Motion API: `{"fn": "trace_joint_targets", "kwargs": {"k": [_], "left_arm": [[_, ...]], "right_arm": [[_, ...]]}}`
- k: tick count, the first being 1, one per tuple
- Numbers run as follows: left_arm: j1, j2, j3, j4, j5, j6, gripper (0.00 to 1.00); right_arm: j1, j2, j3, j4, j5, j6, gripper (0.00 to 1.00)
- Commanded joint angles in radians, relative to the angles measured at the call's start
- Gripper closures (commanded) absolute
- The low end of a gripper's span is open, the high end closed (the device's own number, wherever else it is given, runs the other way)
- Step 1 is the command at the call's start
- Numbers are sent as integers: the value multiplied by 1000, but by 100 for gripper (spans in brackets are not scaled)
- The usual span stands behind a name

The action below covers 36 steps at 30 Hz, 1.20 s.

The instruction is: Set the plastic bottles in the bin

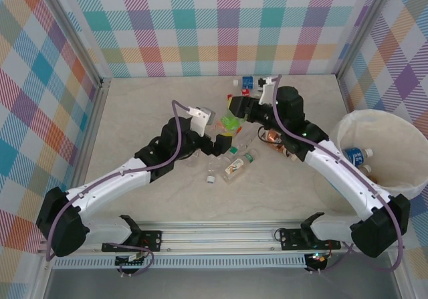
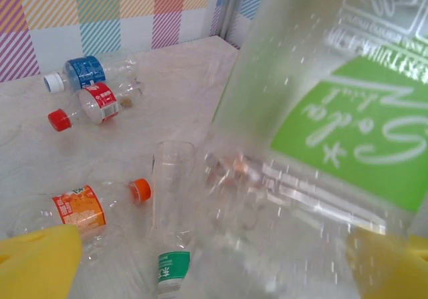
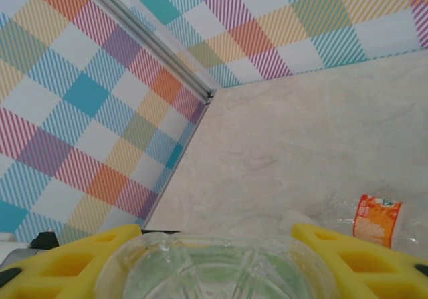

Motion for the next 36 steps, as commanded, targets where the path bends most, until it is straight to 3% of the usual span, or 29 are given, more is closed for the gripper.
{"fn": "trace_joint_targets", "kwargs": {"k": [1,12,19,23,29,36], "left_arm": [[17,-58,-53,70,-98,-35,0],[95,-53,-97,8,-282,-179,0],[178,-17,-78,-186,-404,-359,0],[245,-16,-120,-228,-351,-452,0],[289,-37,-167,-245,-255,-470,0],[302,-8,-165,-295,-169,-471,0]], "right_arm": [[-10,-65,27,-128,143,-141,49],[-10,-262,96,-309,444,-477,49],[-10,-346,207,-385,647,-722,49],[-10,-379,270,-384,826,-836,49],[-10,-408,276,-276,1104,-1064,49],[-47,-485,191,-212,1219,-1118,50]]}}
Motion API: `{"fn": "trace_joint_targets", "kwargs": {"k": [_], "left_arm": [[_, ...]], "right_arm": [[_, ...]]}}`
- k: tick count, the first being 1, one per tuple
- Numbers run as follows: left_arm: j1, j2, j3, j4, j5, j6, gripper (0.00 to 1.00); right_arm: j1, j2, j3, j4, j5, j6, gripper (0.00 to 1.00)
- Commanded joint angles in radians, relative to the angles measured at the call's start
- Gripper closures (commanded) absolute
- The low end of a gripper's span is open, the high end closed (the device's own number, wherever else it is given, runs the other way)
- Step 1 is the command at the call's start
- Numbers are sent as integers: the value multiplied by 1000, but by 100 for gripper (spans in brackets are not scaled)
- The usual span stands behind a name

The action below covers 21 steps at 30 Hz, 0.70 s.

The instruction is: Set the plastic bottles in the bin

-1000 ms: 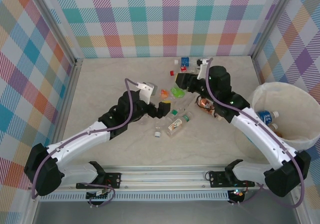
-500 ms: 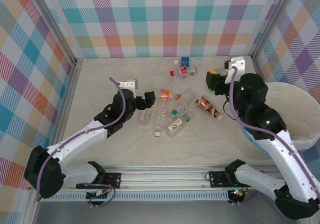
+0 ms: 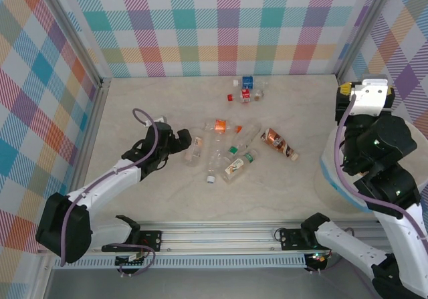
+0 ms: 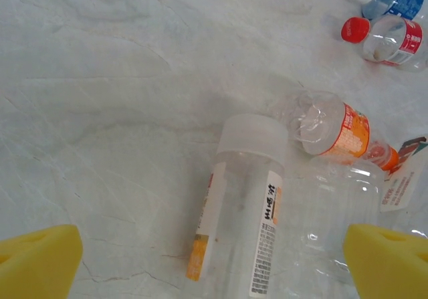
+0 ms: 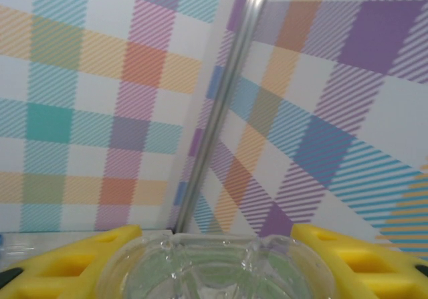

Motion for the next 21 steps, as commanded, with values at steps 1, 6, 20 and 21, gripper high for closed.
{"fn": "trace_joint_targets", "kwargs": {"k": [1,6,20,21], "left_arm": [[10,13,-4,-34,78,-18,0],[10,66,6,-34,155,-20,0],[10,220,71,-80,297,57,8],[10,235,78,-83,301,61,10]], "right_arm": [[-35,-27,-43,68,119,-71,50],[-187,-25,-96,-3,120,-14,50],[-501,48,-205,-222,36,251,47],[-535,55,-220,-222,23,258,47]]}}
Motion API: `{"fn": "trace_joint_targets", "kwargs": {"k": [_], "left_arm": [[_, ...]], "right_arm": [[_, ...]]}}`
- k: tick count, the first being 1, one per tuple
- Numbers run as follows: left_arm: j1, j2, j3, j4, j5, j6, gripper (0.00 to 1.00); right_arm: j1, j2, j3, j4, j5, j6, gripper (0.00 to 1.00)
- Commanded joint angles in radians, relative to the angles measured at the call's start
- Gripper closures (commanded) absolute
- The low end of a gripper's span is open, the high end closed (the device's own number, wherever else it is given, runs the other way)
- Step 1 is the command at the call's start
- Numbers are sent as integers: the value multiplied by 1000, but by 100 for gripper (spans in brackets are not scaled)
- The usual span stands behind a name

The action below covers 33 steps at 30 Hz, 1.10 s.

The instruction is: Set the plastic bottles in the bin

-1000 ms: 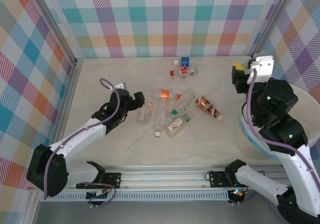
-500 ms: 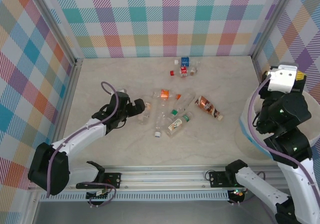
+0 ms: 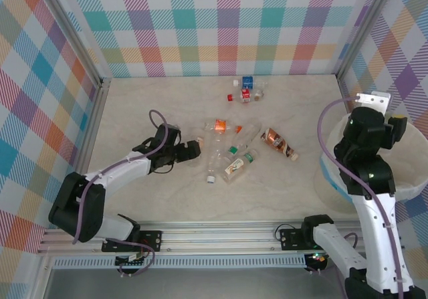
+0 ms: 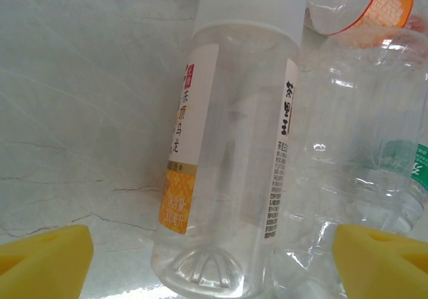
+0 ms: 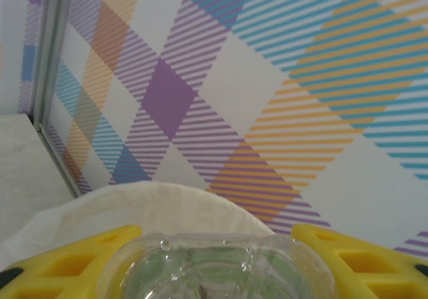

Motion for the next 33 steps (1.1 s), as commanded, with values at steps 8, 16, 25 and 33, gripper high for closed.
{"fn": "trace_joint_targets", "kwargs": {"k": [8,16,25,33], "left_arm": [[3,123,85,-69,61,41,18],[-3,140,65,-65,53,36,23],[-13,166,63,-50,62,52,29],[-23,204,70,-48,72,79,28]], "right_arm": [[-228,101,-40,-106,-150,211,31],[-226,110,32,-202,-266,280,3],[-225,26,54,-203,-722,361,0],[-224,28,65,-167,-1261,395,0]]}}
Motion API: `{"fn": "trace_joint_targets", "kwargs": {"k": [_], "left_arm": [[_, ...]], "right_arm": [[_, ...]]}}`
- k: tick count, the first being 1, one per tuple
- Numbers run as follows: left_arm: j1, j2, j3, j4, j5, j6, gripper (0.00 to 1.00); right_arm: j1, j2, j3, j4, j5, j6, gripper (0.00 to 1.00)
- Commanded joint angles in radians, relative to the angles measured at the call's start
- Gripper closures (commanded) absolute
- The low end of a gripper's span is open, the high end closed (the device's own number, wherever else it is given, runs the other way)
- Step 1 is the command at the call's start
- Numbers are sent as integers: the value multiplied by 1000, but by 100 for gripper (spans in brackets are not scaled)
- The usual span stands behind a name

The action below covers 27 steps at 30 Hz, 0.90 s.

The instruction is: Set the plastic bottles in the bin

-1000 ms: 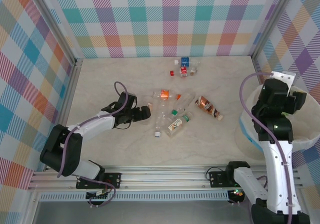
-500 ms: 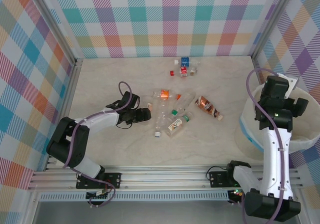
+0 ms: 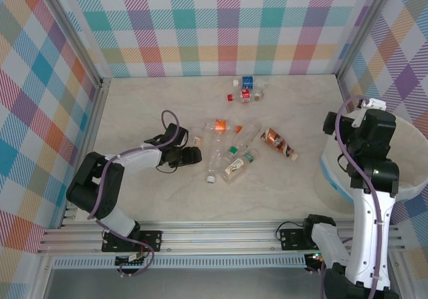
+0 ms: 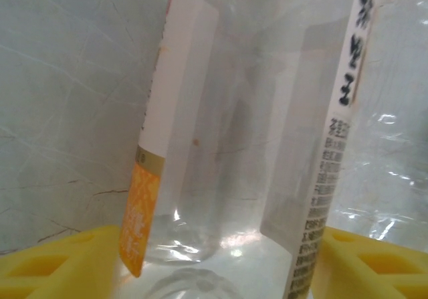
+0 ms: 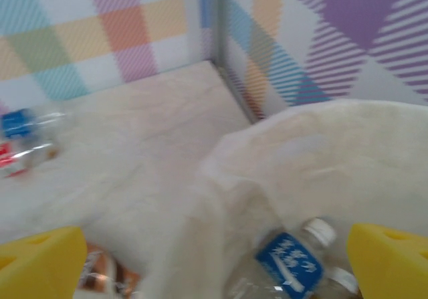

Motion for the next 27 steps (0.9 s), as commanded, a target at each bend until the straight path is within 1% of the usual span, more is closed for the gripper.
{"fn": "trace_joint_targets", "kwargs": {"k": [1,3,5,9,11,14,17,19,21,24,27], "left_arm": [[-15,24,11,-3,23,32,27],[-18,31,15,1,22,38,27],[-20,37,20,-2,16,43,30],[-23,31,14,7,10,51,43],[-23,26,13,7,13,56,46],[-24,7,10,12,23,70,52],[-27,-32,-4,45,30,75,58],[-35,-75,-28,99,43,82,60],[-51,-135,-62,171,59,89,62],[-81,-226,-102,276,71,102,65],[-105,-301,-128,356,80,107,70]], "right_arm": [[0,26,22,50,-408,52,0],[15,33,-9,118,-544,107,0],[43,31,-36,175,-620,141,0],[104,18,-81,287,-685,189,0],[135,23,-93,317,-731,190,0],[201,38,-115,357,-763,181,0],[293,74,-134,392,-749,183,0],[356,101,-138,406,-681,195,0],[408,127,-154,456,-585,246,0],[444,172,-192,569,-561,340,0],[486,232,-191,614,-525,368,0]]}}
